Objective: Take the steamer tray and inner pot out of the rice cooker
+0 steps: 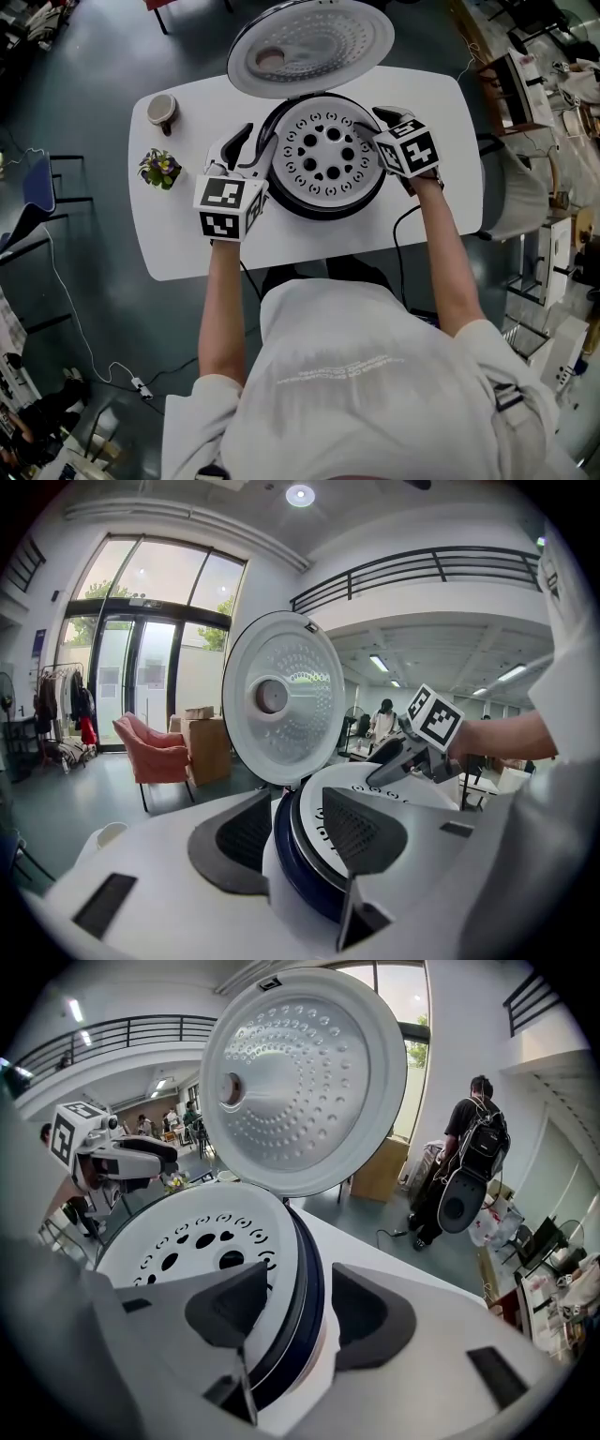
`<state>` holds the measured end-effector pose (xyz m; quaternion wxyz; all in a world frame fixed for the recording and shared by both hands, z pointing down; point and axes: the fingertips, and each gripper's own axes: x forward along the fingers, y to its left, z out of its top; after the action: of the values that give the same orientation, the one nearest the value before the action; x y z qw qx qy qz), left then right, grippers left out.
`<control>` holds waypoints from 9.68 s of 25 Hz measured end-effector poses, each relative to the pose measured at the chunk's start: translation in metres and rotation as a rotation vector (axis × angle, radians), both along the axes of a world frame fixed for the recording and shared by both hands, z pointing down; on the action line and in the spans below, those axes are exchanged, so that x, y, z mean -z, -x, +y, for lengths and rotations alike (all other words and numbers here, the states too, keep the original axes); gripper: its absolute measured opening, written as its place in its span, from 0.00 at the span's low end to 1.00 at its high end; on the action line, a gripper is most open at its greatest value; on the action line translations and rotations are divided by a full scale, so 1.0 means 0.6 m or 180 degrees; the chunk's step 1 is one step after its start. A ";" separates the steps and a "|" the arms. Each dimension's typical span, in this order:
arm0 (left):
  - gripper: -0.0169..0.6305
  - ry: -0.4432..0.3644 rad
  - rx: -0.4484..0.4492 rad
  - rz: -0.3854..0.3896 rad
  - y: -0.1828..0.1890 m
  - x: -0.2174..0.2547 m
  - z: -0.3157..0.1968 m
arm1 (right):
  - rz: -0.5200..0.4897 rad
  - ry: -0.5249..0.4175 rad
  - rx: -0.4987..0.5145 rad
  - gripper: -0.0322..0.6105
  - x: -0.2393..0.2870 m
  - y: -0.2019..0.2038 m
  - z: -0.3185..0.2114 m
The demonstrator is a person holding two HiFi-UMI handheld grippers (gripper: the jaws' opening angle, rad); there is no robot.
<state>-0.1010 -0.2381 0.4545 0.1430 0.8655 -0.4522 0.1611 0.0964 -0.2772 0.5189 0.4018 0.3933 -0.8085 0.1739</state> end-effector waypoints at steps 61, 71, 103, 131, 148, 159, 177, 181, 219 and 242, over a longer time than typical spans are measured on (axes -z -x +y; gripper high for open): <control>0.27 -0.0541 -0.1214 0.0007 -0.383 0.122 0.013 | -0.1765 -0.1017 -0.2261 0.14 0.194 -0.461 0.185; 0.26 -0.0359 -0.1069 -0.0115 -0.490 0.085 0.021 | -0.1983 -0.0814 -0.2297 0.14 0.141 -0.582 0.160; 0.26 0.0425 -0.0247 -0.0326 -0.637 -0.135 -0.067 | -0.1944 0.0070 -0.2016 0.15 -0.196 -0.699 -0.083; 0.26 0.0670 0.0004 -0.0184 -0.605 -0.175 -0.066 | -0.1617 0.0167 -0.2126 0.15 -0.318 -0.698 -0.163; 0.26 0.0600 0.0097 0.0250 -0.607 -0.128 -0.071 | -0.1334 -0.0089 -0.2036 0.33 -0.258 -0.725 -0.107; 0.26 0.0474 0.0066 0.0505 -0.603 -0.059 -0.053 | -0.1073 -0.0832 -0.1594 0.35 -0.095 -0.732 -0.022; 0.26 -0.0129 0.0113 0.0728 -0.465 0.118 -0.021 | -0.1256 -0.1798 -0.0631 0.39 0.211 -0.502 0.032; 0.26 -0.0338 0.0149 0.0581 -0.404 0.153 -0.005 | -0.1255 -0.1863 -0.0396 0.39 0.251 -0.431 0.038; 0.23 -0.0334 0.1171 0.0011 0.001 0.112 0.086 | -0.1701 -0.1088 0.0376 0.39 0.228 -0.041 0.035; 0.26 0.0632 0.1275 -0.0116 -0.035 -0.070 0.131 | -0.1394 -0.0135 0.0465 0.39 0.053 -0.030 0.074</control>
<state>-0.0800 -0.1597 0.4962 0.2484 0.7370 -0.5995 0.1888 0.1142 -0.2331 0.4872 0.2199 0.2950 -0.9062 0.2085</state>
